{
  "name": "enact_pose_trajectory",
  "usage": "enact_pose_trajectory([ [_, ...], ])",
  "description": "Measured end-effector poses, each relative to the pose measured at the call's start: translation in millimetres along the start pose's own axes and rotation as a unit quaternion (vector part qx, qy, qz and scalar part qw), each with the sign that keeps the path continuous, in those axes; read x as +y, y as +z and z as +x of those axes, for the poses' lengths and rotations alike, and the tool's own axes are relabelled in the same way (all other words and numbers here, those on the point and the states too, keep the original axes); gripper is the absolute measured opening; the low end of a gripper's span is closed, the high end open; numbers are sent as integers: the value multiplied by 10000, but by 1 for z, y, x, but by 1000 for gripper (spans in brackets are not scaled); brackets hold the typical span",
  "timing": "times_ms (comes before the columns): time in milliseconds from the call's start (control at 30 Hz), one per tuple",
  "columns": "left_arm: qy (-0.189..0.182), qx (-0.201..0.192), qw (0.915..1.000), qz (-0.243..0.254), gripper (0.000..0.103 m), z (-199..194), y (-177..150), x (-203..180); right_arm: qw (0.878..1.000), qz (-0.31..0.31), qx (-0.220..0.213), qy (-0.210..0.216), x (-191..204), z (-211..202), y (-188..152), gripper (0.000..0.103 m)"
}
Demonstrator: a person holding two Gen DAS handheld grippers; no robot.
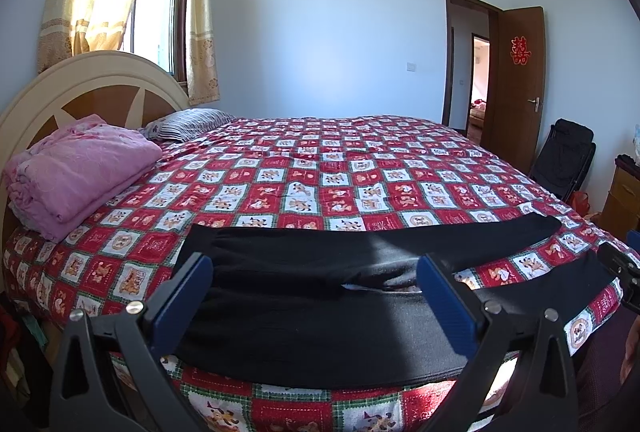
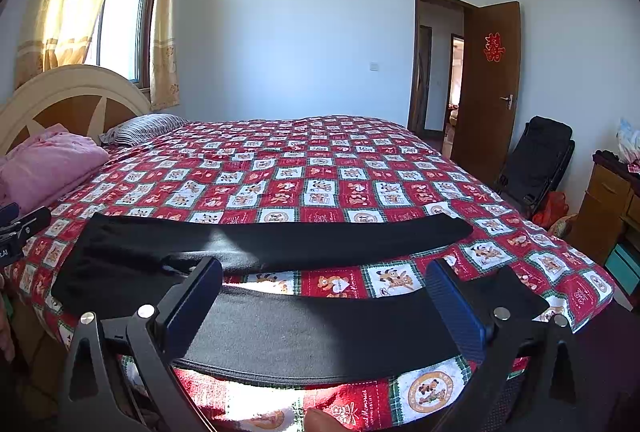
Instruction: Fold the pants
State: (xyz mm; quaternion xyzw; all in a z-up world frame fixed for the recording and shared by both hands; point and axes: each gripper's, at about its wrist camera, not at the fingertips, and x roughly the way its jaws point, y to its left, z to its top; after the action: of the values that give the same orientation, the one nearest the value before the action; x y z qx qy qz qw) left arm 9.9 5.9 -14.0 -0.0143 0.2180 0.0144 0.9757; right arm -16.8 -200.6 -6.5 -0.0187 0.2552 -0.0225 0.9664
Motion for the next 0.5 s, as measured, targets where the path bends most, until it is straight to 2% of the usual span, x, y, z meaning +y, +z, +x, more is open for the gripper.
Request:
enact_pose_trajectory([
  [500,7,14,10000,-11,103,1,-1,0,10000,-9,18,3,1,0,-1,102],
])
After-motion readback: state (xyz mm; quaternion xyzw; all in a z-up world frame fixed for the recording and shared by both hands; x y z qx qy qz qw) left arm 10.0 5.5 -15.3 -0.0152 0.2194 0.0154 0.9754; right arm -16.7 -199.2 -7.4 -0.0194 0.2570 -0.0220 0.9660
